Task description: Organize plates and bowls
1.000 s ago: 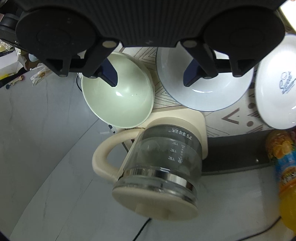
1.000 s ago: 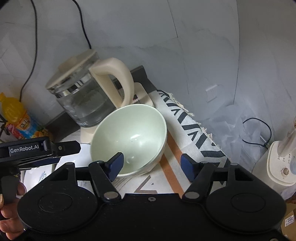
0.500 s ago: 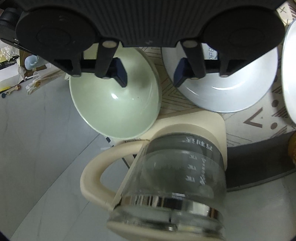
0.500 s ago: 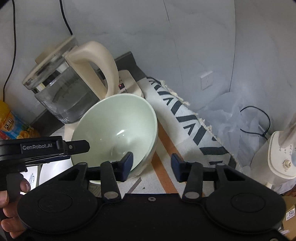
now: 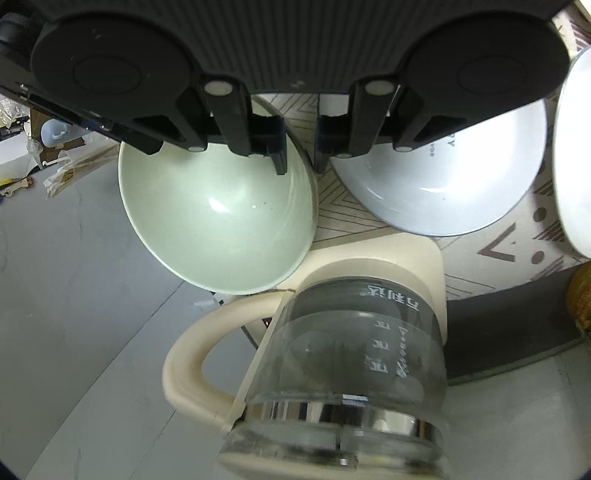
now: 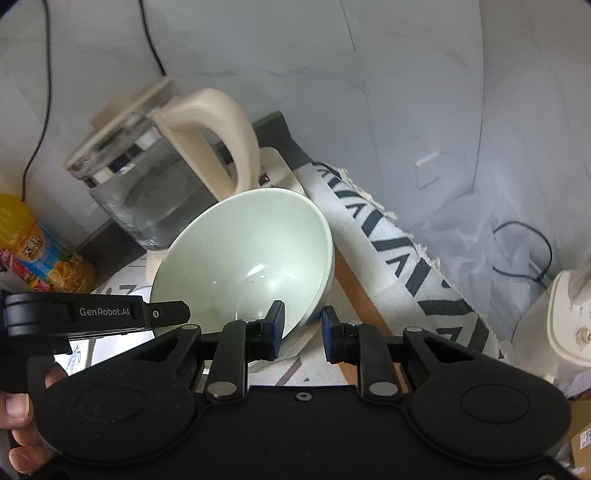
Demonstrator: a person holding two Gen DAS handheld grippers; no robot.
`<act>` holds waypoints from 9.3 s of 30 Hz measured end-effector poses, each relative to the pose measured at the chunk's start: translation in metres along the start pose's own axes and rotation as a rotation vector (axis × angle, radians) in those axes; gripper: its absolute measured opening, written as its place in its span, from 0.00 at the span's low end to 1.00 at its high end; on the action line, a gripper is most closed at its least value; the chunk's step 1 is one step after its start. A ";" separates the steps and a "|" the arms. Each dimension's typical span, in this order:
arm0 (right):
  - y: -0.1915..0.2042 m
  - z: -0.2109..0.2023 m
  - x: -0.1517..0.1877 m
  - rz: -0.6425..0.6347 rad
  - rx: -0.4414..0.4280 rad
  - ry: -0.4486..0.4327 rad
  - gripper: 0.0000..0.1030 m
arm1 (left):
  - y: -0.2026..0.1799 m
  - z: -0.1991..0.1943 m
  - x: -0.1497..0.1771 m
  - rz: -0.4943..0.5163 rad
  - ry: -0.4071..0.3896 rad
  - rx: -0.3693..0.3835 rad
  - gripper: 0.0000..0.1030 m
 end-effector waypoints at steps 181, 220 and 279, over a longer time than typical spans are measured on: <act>0.226 -0.147 0.129 -0.455 -0.377 -0.058 1.00 | 0.188 -0.295 0.197 -0.457 -0.320 -0.284 1.00; 0.298 -0.072 0.112 -0.281 -0.193 -0.016 0.79 | 0.278 -0.254 0.110 -0.291 -0.269 -0.123 0.90; 0.303 0.047 0.119 -0.078 -0.071 0.148 0.16 | 0.334 -0.140 0.077 -0.263 -0.080 -0.020 0.17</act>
Point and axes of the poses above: each gripper's, at about its wrist camera, not at the fingertips, and z roughly the way its jaws point, y to its left, x to its underside, the point moved 5 cm from there along z, roughly the way its jaws point, and after that the axes turned 5 degrees about x, right-handed, at the moved point
